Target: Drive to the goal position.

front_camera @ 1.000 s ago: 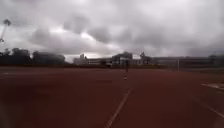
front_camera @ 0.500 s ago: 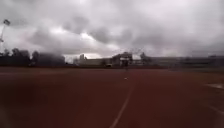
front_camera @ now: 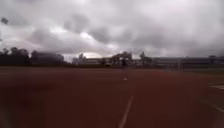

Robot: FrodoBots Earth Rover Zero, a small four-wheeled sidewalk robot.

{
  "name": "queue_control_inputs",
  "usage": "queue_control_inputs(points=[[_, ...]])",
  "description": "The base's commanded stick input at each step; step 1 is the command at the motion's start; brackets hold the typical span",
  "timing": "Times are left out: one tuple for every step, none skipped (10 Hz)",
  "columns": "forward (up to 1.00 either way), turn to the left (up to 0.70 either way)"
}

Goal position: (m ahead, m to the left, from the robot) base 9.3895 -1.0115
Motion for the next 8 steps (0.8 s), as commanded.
queue_control_inputs(points=[[0.7,-0.35],[0.7,-0.35],[0.7,-0.35],[0.7,-0.35],[0.7,-0.35],[0.7,-0.35],[0.7,-0.35],[0.7,-0.25]])
